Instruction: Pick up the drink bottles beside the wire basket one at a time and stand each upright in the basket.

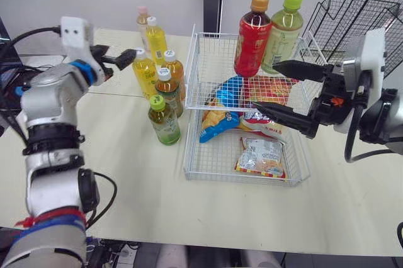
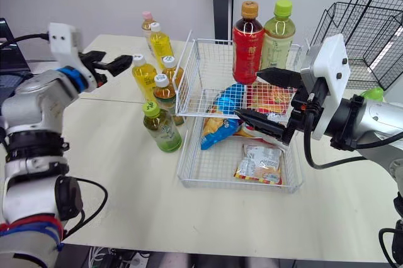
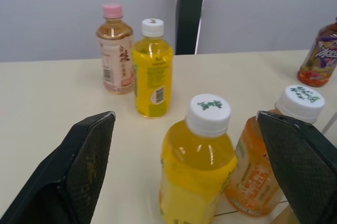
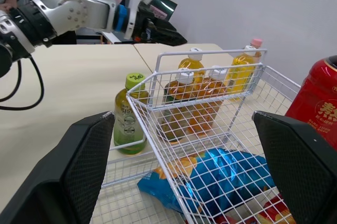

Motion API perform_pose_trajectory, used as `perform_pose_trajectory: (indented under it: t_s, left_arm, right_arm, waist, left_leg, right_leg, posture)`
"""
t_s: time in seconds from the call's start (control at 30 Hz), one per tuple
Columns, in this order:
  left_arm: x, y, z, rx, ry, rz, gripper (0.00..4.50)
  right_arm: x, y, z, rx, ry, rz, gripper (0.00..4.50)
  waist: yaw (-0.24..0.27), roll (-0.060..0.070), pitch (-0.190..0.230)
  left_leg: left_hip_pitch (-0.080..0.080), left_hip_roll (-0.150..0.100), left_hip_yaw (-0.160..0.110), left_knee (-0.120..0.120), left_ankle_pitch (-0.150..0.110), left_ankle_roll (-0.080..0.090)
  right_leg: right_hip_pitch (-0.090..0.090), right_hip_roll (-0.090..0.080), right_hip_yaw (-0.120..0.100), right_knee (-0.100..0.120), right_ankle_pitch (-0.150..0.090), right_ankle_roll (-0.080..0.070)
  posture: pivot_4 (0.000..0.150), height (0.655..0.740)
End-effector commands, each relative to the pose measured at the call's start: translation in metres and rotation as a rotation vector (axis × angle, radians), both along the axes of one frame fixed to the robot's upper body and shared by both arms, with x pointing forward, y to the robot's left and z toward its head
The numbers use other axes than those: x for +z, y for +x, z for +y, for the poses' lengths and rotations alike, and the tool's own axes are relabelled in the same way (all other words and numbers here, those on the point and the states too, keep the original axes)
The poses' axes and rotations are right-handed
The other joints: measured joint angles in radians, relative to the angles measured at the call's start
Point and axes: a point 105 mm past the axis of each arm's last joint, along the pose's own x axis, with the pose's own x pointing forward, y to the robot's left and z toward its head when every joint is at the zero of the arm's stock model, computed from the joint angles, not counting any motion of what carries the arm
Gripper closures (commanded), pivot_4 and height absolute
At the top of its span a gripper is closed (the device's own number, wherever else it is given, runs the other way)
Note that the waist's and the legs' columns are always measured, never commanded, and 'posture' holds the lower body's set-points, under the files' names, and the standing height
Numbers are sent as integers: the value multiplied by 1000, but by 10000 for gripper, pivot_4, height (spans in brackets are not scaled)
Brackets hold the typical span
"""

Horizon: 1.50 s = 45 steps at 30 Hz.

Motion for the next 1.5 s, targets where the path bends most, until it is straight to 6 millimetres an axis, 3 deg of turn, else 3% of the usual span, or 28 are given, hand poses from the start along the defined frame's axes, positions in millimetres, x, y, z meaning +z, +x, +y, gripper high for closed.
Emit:
perform_pose_trajectory:
  t_s: [0.03, 0.53, 0.67, 0.9, 1.03, 1.17, 1.27, 1.33, 1.5]
  left_arm:
    - [16, 8, -3, 5, 41, -42, 170]
    - [7, 33, -25, 2, 115, -9, 170]
    - [7, 35, -27, 6, 110, -7, 8836]
    - [7, 34, -26, 7, 96, -11, 30332]
    - [12, 31, -20, -3, 83, -22, 31371]
    - [33, 20, -7, -19, 90, -75, 31371]
    - [63, 3, -2, -69, 123, -124, 31371]
    - [73, -5, -1, -87, 140, -135, 31371]
    - [145, -49, -23, -248, 173, -200, 31371]
  right_arm:
    - [11, -4, 1, 5, 12, -51, 0]
    - [13, -4, 4, -5, 29, -46, 0]
    - [12, -4, 4, -7, 32, -43, 0]
    - [13, -4, 3, -14, 35, -43, 0]
    - [13, -5, 3, -22, 37, -48, 0]
    - [15, -5, 0, -44, 36, -64, 0]
    - [19, -6, -5, -76, 28, -106, 0]
    - [21, -5, -8, -92, 23, -123, 0]
    - [21, -6, -34, -145, -16, -109, 0]
  waist:
    - [-3, 0, 0]
    - [-2, 0, 0]
    - [-2, 0, 0]
    - [-2, 0, 0]
    - [-2, 0, 0]
    - [-4, 0, 0]
    - [-5, 0, 1]
    - [-4, 0, 1]
    - [3, -2, 2]
  left_leg:
    - [0, 0, 1, 0, 0, 0]
    - [0, 0, 1, -1, 0, 0]
    - [0, 0, 1, -1, 0, 0]
    - [0, 0, 1, -1, 0, 0]
    - [-1, 0, 1, -1, 0, 0]
    - [-1, 0, 1, -1, 0, 0]
    - [-2, 1, 1, -1, 0, 0]
    - [-4, 1, 1, -2, 0, 0]
    - [-7, 0, -1, -1, 0, 0]
  right_leg:
    - [-1, 0, 1, 0, 0, 0]
    - [-1, 0, 1, 0, 0, 0]
    - [-1, 0, 1, 0, 0, 0]
    - [-1, 0, 1, 0, 0, 0]
    - [-1, 0, 1, 0, 0, 0]
    - [-1, 0, 1, 0, 0, 0]
    - [-3, 1, 1, 0, 0, 0]
    - [-4, 1, 0, 0, 0, 0]
    - [-5, 0, -3, -2, 0, 0]
  posture:
    - [1500, 7400]
    - [1500, 7400]
    - [1500, 7400]
    - [1500, 7400]
    - [1500, 7400]
    - [1500, 7400]
    - [1500, 7400]
    - [1500, 7400]
    - [1500, 7400]
